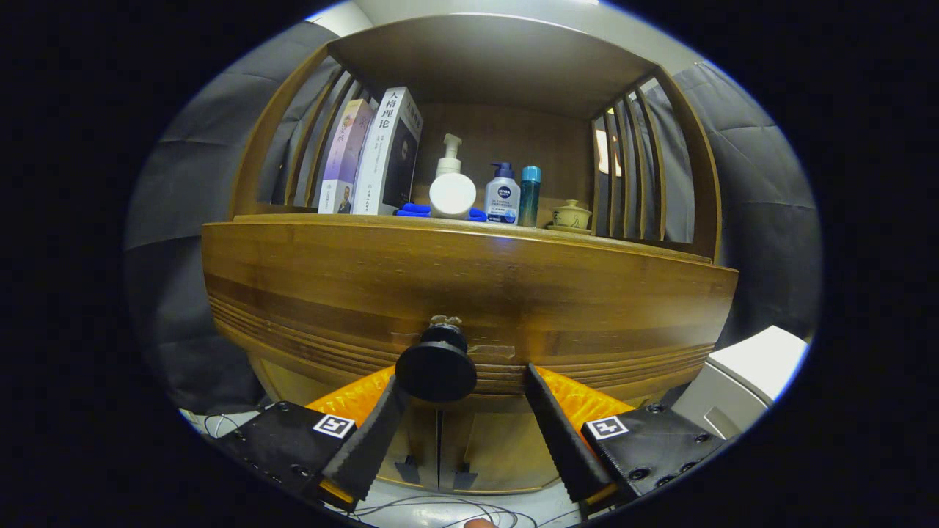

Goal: Pull open the drawer, take out the items inside it, and place them on the countertop above the cabinet.

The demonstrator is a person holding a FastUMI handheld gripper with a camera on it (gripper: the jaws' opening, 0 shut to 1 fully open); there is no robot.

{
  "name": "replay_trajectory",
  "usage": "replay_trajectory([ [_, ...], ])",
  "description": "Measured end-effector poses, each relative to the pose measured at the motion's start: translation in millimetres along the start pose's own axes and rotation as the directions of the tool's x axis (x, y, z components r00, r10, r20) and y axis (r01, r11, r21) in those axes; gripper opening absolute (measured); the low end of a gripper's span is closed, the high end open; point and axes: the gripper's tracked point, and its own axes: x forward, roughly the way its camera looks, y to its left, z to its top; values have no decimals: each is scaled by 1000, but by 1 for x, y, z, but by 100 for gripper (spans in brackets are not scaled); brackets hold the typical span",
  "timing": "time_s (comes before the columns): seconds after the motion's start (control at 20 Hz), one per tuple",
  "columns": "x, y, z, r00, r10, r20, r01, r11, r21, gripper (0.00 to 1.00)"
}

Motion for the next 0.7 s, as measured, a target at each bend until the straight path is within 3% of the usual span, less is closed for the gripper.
replay_trajectory([
  [0.35, 25, 0, 4, 1000, -10, -20, 10, 1000, 4, 99],
  [0.7, 1, 5, 18, 999, 35, 35, -33, 999, -43, 98],
])
